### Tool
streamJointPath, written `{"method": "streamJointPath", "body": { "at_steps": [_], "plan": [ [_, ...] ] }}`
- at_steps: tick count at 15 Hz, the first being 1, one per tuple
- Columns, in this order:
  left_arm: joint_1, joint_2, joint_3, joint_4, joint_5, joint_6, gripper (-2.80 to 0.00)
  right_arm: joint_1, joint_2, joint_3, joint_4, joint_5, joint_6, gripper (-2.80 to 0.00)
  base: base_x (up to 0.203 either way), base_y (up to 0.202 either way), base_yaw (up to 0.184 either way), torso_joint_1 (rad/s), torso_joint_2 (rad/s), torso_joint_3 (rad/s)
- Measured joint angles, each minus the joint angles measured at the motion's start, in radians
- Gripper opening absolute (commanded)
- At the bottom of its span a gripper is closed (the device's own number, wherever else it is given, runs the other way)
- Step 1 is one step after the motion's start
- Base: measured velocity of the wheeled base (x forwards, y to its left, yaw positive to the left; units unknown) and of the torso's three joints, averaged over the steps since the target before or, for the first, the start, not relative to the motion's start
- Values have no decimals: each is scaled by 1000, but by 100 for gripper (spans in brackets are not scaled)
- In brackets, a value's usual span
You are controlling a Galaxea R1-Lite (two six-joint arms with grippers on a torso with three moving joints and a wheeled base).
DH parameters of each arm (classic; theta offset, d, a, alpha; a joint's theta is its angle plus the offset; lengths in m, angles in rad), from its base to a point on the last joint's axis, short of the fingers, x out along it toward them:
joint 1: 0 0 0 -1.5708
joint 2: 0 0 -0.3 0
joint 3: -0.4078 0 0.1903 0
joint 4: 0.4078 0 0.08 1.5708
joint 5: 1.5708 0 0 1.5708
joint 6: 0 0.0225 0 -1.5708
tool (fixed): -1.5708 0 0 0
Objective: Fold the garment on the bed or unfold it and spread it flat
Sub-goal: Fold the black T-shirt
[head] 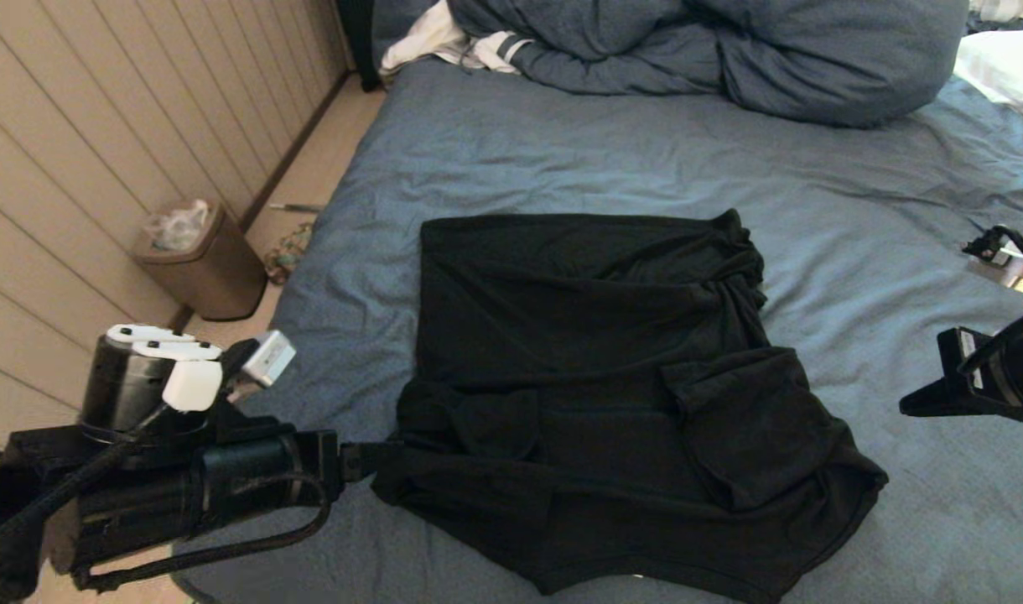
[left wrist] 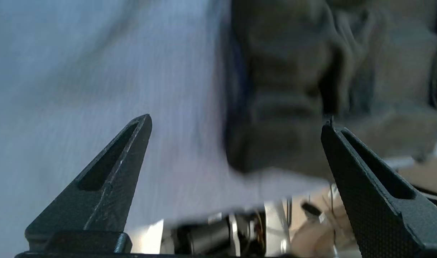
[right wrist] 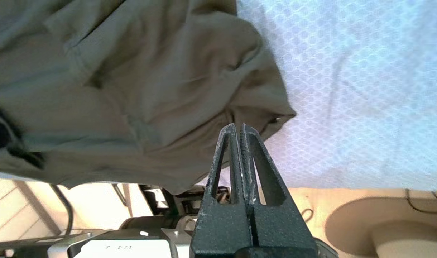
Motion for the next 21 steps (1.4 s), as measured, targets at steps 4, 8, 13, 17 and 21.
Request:
{"method": "streamJointPath", "body": {
  "at_steps": [4, 8, 13, 17, 21],
  "plan": [
    [1, 171, -37, -211, -6, 3, 0, 28, 13, -39, 5, -28, 17, -280, 0, 0, 0, 0, 0, 0],
    [-19, 251, -91, -215, 6, 0, 0, 36, 45, -53, -2, -29, 13, -280, 0, 0, 0, 0, 0, 0],
    [-63, 291, -143, -186, 27, -14, -280, 57, 67, -83, -4, -29, -2, -280, 0, 0, 0, 0, 0, 0],
    [-90, 315, -167, -182, 28, -35, -280, 59, 75, -100, -4, -29, -11, -280, 0, 0, 0, 0, 0, 0],
    [-111, 308, -169, -175, 33, -51, -280, 60, 88, -104, -6, -28, -18, -280, 0, 0, 0, 0, 0, 0]
  ]
}}
